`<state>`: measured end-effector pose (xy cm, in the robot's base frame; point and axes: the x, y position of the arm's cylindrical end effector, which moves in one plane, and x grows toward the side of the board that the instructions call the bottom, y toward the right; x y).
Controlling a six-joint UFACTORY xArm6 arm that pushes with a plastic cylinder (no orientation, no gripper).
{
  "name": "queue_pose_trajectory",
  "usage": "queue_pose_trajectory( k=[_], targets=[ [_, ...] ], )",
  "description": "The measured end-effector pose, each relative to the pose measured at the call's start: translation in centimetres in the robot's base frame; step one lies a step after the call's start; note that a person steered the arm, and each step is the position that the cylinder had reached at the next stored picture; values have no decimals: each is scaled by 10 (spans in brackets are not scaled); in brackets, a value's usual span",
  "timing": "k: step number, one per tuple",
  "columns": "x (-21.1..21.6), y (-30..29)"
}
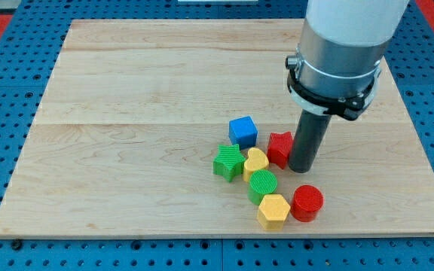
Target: Adjust the yellow and green blocks at the bottom center
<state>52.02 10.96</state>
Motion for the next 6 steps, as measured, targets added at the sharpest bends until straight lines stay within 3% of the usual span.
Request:
queue_pose_trajectory(
  k=[1, 2, 3, 4, 6],
  targets=[
    [1, 16],
    [8, 90],
    [66, 123],
    [97, 114],
    [98, -8]
  ],
)
